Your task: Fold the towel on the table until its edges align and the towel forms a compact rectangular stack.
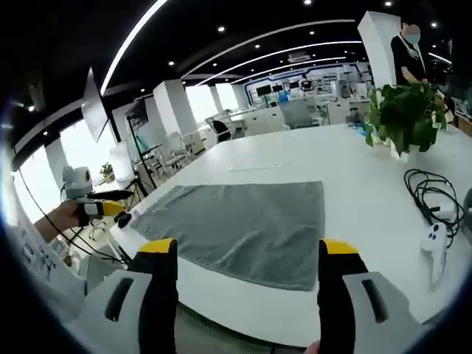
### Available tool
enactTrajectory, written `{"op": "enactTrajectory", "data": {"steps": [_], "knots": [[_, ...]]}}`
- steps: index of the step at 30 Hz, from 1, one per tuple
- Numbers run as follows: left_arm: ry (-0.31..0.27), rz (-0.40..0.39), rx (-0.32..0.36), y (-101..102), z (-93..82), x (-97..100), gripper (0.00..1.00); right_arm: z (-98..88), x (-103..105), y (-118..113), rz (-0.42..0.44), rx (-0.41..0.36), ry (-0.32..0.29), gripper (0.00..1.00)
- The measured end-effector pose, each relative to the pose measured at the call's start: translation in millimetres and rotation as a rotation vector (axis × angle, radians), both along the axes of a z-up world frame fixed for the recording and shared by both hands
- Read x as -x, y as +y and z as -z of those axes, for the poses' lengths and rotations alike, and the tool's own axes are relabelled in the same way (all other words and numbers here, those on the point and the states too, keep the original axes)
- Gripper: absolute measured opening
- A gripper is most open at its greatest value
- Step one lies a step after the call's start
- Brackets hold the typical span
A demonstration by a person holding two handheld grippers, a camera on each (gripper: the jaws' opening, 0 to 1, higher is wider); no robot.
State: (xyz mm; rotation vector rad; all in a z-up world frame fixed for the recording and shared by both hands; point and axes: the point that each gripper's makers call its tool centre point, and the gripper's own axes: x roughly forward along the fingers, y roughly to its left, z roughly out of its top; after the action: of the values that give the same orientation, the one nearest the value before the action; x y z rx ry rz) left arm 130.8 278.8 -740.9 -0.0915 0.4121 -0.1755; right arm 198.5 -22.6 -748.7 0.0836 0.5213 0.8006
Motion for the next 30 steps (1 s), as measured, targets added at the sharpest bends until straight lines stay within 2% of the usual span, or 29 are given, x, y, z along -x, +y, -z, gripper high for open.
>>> {"op": "enactTrajectory", "data": {"steps": [30], "knots": [[0.019,0.011,-0.004,-1.7,3.6,-1.3,1.0,2.0,-1.5,-2.7,0.013,-0.008,0.015,0.79]]}}
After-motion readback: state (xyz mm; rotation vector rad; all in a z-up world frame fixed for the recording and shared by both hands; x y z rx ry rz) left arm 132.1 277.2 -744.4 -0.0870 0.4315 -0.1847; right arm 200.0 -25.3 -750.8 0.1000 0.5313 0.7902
